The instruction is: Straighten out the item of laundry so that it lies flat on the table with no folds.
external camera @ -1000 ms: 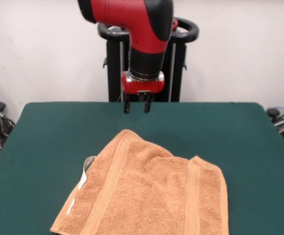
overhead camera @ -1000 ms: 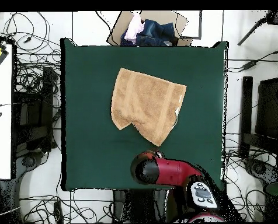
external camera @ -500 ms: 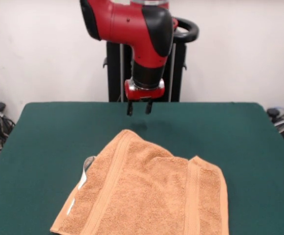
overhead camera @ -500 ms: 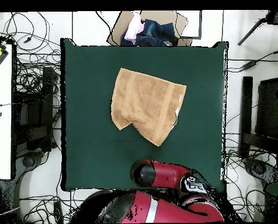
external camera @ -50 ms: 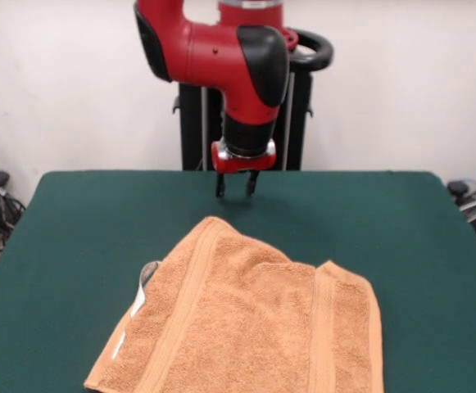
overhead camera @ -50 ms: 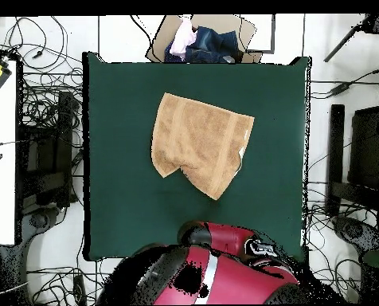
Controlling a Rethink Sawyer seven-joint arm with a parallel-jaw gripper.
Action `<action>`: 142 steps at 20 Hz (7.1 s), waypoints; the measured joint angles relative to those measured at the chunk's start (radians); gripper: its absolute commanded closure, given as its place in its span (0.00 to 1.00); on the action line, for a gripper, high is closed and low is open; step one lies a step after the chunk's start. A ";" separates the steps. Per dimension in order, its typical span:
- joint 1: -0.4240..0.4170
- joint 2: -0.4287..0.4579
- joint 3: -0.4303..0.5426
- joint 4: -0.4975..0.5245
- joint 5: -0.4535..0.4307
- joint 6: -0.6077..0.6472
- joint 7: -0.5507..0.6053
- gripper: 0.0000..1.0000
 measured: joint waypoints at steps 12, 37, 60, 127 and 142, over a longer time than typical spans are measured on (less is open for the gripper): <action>-0.008 0.002 -0.002 0.002 0.000 -0.068 0.000 0.00; -0.024 -0.045 -0.003 0.002 -0.001 -0.470 0.000 0.00; 0.072 -0.012 -0.077 0.001 0.000 -0.474 0.000 0.00; 0.368 0.199 -0.420 -0.191 -0.035 -0.617 0.000 1.00; 0.537 0.453 -0.733 -0.254 -0.045 -0.564 0.000 1.00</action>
